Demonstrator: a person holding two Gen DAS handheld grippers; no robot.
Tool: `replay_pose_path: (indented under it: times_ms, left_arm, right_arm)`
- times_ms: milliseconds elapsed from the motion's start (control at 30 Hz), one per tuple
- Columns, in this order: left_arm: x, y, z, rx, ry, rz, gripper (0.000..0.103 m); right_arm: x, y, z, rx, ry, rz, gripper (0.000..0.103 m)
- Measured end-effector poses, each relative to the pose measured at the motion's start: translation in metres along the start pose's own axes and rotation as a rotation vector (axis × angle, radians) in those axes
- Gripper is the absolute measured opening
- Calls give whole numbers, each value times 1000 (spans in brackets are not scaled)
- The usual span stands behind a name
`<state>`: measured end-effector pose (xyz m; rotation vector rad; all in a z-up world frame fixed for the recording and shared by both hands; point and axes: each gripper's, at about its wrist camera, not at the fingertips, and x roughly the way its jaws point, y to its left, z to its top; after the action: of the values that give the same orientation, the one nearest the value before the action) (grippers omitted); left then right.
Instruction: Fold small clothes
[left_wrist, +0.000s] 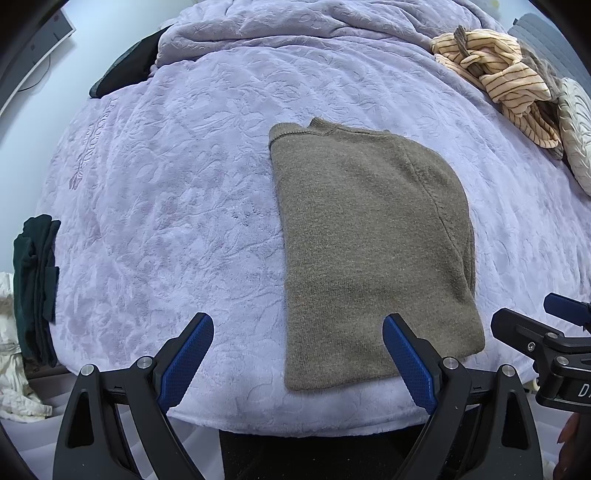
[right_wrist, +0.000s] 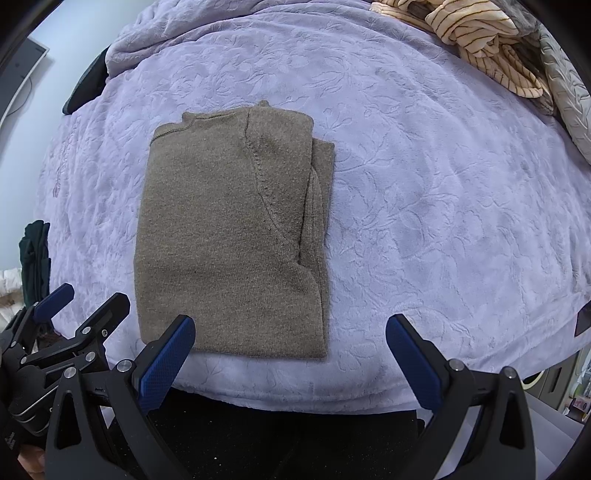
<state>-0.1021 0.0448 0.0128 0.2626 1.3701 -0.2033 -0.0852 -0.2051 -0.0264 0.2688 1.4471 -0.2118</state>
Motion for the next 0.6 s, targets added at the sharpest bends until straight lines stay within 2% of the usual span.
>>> replay_pose_path:
  times_ms: [600]
  left_arm:
    - [-3,0,-1,-9,-16,-1,94]
  right_arm:
    - [-7,5,0,-12,-25,4,103]
